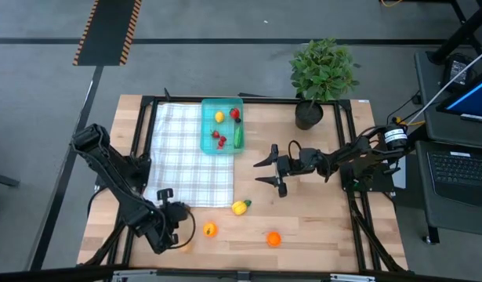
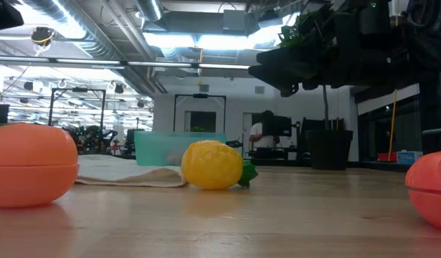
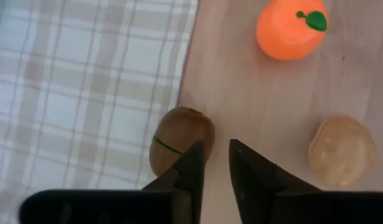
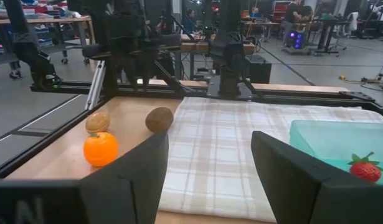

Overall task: Pick and placing Produce into tupperware
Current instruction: Put the brown kiwi into the blue bin

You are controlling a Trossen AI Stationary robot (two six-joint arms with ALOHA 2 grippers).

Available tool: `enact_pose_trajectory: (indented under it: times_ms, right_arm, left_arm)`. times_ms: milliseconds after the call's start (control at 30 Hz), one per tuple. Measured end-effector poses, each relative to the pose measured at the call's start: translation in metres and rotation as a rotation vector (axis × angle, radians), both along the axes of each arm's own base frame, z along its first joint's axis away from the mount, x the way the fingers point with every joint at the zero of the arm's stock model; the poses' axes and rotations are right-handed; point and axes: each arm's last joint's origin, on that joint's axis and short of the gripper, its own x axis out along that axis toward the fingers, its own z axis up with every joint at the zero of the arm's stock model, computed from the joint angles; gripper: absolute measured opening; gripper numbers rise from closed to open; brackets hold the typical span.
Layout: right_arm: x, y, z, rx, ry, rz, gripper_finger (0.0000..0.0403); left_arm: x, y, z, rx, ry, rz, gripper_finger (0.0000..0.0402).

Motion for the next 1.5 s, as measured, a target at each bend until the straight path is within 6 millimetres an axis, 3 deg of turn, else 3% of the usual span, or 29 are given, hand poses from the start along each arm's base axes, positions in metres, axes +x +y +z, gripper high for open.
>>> enact_pose_trajectory:
  times_ms: [400, 567, 967, 1233, 1500]
  right_arm:
    - [0.000, 0.000, 0.000, 0.002, 0.004, -0.002, 0.0232]
    - [0.000, 0.000, 0.000, 0.002, 0.004, -0.002, 0.0232]
    - [0.000, 0.000, 0.000, 0.002, 0.004, -0.002, 0.0232]
    - [0.000, 0.000, -0.001, 0.024, 0.013, -0.002, 0.0232]
    - [0.000, 0.000, -0.002, 0.023, 0.026, -0.002, 0.0232]
  left_arm:
    - [0.001, 0.002, 0.000, 0.033, 0.011, -0.048, 0.0256]
    - [0.001, 0.002, 0.000, 0.042, 0.015, -0.075, 0.0301]
    - [0.008, 0.008, -0.002, 0.019, 0.015, -0.024, 0.0307]
    - [0.007, 0.027, -0.028, 0.018, 0.135, 0.020, 0.0308]
    - [0.007, 0.031, -0.045, -0.017, 0.131, 0.002, 0.0311]
